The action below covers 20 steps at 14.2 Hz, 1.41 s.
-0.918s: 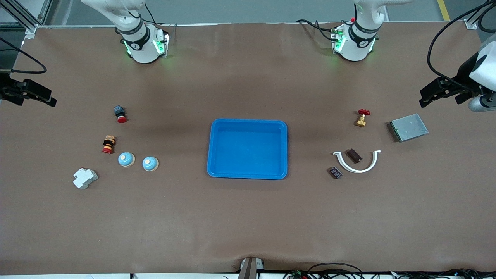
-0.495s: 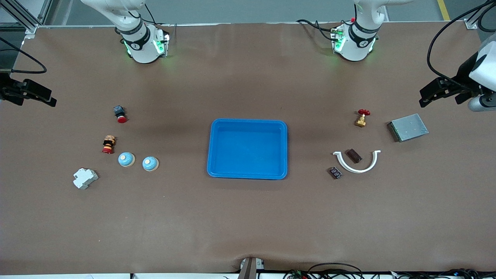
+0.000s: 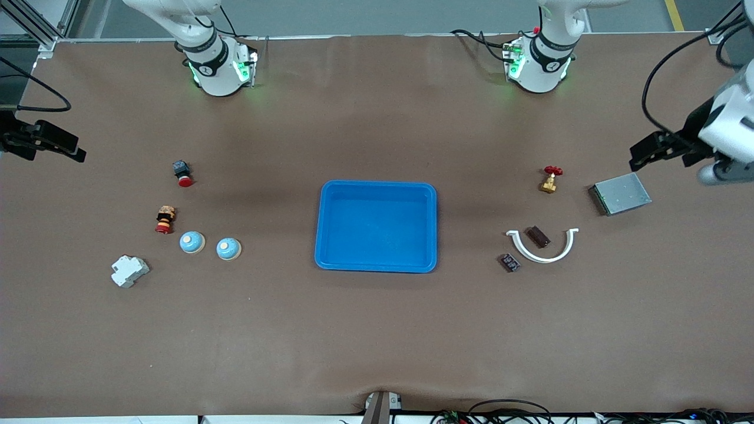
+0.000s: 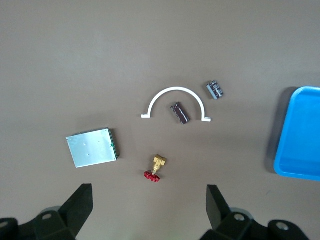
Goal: Place electrolytic capacitor and blue bell in tray
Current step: 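Move the left gripper toward the brown capacitors beside the white arc, then grasp a brown capacitor with the left gripper while the right gripper reaches the bells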
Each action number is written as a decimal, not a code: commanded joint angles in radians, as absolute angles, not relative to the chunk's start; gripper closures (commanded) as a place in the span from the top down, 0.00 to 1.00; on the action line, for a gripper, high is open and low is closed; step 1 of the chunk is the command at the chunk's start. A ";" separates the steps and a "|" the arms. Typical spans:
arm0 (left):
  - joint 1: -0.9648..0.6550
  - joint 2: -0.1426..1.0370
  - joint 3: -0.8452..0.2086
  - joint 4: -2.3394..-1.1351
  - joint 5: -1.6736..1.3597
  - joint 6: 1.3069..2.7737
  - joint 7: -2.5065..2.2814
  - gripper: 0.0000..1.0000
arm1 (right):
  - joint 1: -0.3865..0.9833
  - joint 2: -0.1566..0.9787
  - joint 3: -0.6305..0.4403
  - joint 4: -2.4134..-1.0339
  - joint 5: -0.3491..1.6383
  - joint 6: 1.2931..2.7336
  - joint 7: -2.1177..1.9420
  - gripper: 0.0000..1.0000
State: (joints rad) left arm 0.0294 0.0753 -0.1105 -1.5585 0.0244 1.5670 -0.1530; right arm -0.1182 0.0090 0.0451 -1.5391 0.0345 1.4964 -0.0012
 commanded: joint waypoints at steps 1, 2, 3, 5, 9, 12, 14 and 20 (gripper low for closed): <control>0.044 0.126 -0.115 -1.531 0.049 1.551 -0.153 1.00 | -0.132 0.025 0.055 -1.511 0.023 1.479 -0.011 1.00; 0.044 0.167 -0.107 -1.525 0.052 1.551 -0.152 1.00 | -0.132 0.025 0.055 -1.512 0.023 1.479 -0.011 1.00; 0.051 0.169 -0.107 -1.526 0.060 1.551 -0.153 1.00 | -0.130 0.025 0.055 -1.513 0.023 1.477 -0.011 1.00; 0.055 0.173 -0.107 -1.529 0.069 1.549 -0.153 1.00 | -0.129 0.026 0.055 -1.513 0.025 1.477 -0.011 1.00; 0.064 0.186 -0.109 -1.591 0.060 1.572 -0.178 1.00 | -0.124 0.035 0.055 -1.513 0.023 1.477 -0.011 1.00; 0.083 0.209 -0.110 -1.724 0.049 1.730 -0.183 1.00 | -0.127 0.035 0.055 -1.513 0.023 1.477 -0.011 1.00; 0.077 0.221 -0.115 -1.831 0.048 1.863 -0.228 1.00 | -0.127 0.037 0.055 -1.513 0.023 1.477 -0.011 1.00; 0.043 0.323 -0.130 -1.891 0.041 2.038 -0.471 1.00 | -0.133 0.058 0.055 -1.513 0.028 1.479 -0.012 1.00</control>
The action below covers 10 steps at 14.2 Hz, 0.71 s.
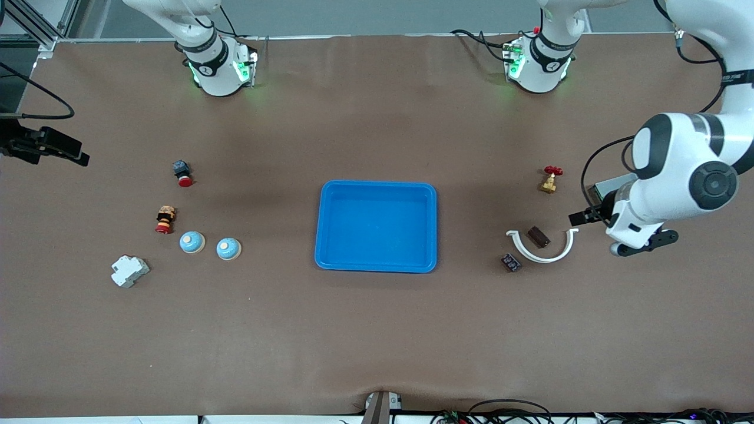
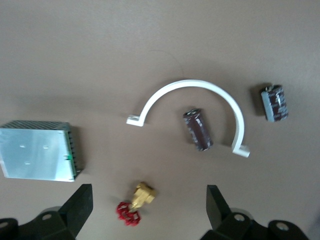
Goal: Place electrolytic capacitor and blue bell in tray
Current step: 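Grasp a brown capacitor with the left gripper while the right gripper reaches the bells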
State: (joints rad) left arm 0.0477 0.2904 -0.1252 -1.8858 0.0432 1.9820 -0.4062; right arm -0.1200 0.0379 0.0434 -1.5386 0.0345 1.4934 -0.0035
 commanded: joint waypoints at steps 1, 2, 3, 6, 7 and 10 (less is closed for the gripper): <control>0.035 0.353 -0.133 -1.891 0.041 2.071 -0.515 1.00 | -0.133 0.067 0.055 -1.513 0.026 1.480 -0.009 1.00; 0.034 0.379 -0.140 -1.891 0.040 2.097 -0.556 1.00 | -0.133 0.083 0.055 -1.513 0.026 1.491 -0.006 1.00; 0.034 0.405 -0.155 -1.893 0.040 2.129 -0.598 1.00 | -0.133 0.100 0.055 -1.513 0.026 1.503 -0.002 1.00; 0.031 0.469 -0.167 -1.898 0.040 2.216 -0.658 0.95 | -0.115 0.139 0.058 -1.522 0.034 1.569 0.000 1.00; 0.031 0.483 -0.167 -1.910 0.040 2.233 -0.658 0.84 | -0.097 0.153 0.058 -1.526 0.034 1.574 0.011 1.00; 0.032 0.485 -0.166 -1.983 0.043 2.328 -0.660 0.73 | -0.029 0.169 0.060 -1.603 0.035 1.659 0.157 1.00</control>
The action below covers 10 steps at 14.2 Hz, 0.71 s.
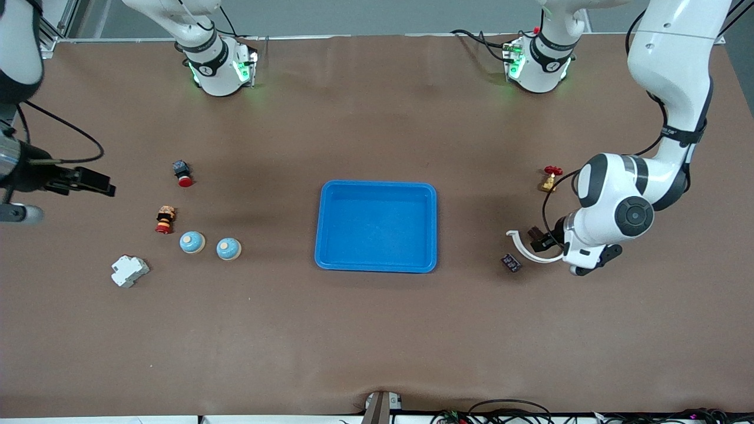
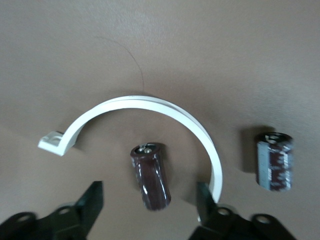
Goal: Place electrolytic capacitor and blue bell in tray
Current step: 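Grasp a brown capacitor with the left gripper while the right gripper reaches the bells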
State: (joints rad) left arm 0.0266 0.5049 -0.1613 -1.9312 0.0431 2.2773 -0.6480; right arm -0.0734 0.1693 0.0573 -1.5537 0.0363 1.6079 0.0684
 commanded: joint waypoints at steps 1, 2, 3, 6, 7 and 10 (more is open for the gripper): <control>0.032 0.486 -0.166 -1.986 0.043 2.332 -0.660 0.72 | -0.008 0.169 0.060 -1.624 0.035 1.689 0.184 1.00; 0.034 0.486 -0.166 -2.000 0.049 2.335 -0.658 0.72 | 0.001 0.172 0.060 -1.644 0.037 1.718 0.184 1.00; 0.034 0.485 -0.166 -2.008 0.051 2.342 -0.658 0.71 | 0.005 0.172 0.061 -1.676 0.037 1.759 0.186 1.00; 0.034 0.495 -0.166 -2.013 0.051 2.362 -0.660 0.68 | 0.023 0.172 0.061 -1.781 0.038 1.894 0.186 1.00; 0.034 0.502 -0.166 -2.011 0.052 2.364 -0.660 0.68 | 0.032 0.172 0.061 -1.807 0.038 1.931 0.186 1.00; 0.034 0.517 -0.164 -2.010 0.054 2.367 -0.658 0.62 | 0.040 0.198 0.063 -1.858 0.040 2.014 0.187 1.00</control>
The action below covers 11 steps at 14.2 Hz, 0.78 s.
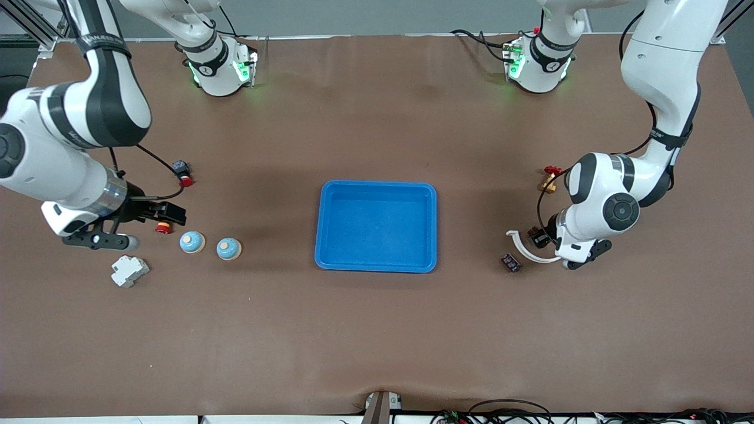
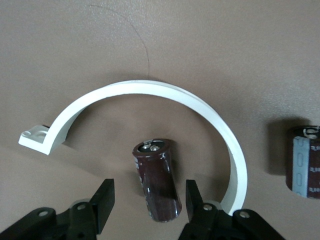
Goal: Place electrolytic capacitor and blue bell in tray
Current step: 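Grasp a brown capacitor with the left gripper while the right gripper reaches the bells, then carry the capacitor into the tray while the right gripper grasps a blue bell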
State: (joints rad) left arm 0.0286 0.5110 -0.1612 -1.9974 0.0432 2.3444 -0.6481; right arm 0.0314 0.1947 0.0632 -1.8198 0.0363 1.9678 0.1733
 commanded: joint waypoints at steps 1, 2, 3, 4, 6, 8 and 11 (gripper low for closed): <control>0.034 0.520 -0.164 -2.008 0.055 2.368 -0.658 0.61 | 0.047 0.212 0.063 -1.864 0.041 2.034 0.187 1.00; 0.035 0.520 -0.164 -2.009 0.055 2.376 -0.658 0.59 | 0.052 0.221 0.063 -1.873 0.041 2.045 0.187 1.00; 0.035 0.522 -0.164 -2.008 0.055 2.376 -0.658 0.53 | 0.052 0.232 0.063 -1.876 0.041 2.048 0.187 1.00; 0.035 0.529 -0.164 -2.008 0.054 2.378 -0.658 0.45 | 0.052 0.247 0.063 -1.878 0.041 2.054 0.187 1.00; 0.035 0.531 -0.164 -2.006 0.055 2.382 -0.658 0.22 | 0.057 0.279 0.064 -1.881 0.044 2.086 0.190 1.00; 0.037 0.522 -0.164 -2.002 0.055 2.381 -0.657 0.00 | 0.066 0.299 0.064 -1.910 0.060 2.167 0.189 1.00; 0.038 0.493 -0.164 -1.997 0.055 2.367 -0.657 0.00 | 0.086 0.340 0.064 -1.914 0.061 2.236 0.189 1.00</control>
